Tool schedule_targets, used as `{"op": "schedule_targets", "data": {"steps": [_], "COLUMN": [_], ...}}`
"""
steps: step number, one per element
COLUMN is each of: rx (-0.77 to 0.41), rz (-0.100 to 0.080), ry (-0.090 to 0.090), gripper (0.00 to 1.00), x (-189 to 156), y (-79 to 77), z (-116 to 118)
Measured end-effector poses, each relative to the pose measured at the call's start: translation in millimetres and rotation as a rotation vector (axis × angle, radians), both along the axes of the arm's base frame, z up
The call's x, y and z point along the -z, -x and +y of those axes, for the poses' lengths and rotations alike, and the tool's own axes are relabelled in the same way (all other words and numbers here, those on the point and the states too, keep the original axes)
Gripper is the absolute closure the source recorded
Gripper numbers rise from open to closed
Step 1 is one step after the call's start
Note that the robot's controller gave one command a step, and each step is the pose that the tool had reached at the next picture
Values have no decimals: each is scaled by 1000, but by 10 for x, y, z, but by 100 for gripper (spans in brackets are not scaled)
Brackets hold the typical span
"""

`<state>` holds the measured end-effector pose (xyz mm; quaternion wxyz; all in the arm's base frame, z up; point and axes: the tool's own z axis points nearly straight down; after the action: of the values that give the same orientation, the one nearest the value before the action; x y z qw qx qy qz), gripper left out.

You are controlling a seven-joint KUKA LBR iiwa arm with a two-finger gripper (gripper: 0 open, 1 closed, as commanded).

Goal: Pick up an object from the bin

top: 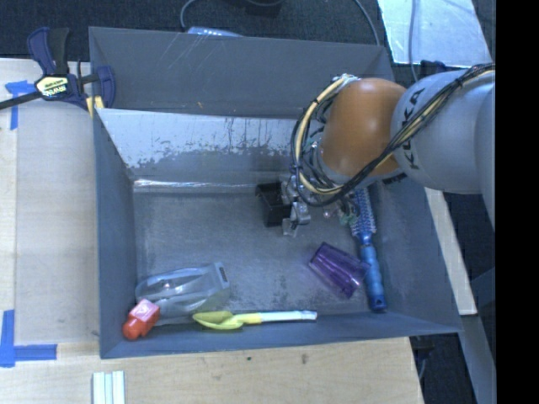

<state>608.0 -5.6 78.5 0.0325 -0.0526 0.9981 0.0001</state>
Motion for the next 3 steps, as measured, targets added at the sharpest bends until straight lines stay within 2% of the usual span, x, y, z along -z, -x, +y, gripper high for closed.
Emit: {"op": "schedule_targets", "data": {"steps": [1,3], "rx": [0,1], "rz": [2,6], "ry": [0,0], "gripper": [100,100], "x": [-45,-444], "y": [12,29], "z": [-1,3]}}
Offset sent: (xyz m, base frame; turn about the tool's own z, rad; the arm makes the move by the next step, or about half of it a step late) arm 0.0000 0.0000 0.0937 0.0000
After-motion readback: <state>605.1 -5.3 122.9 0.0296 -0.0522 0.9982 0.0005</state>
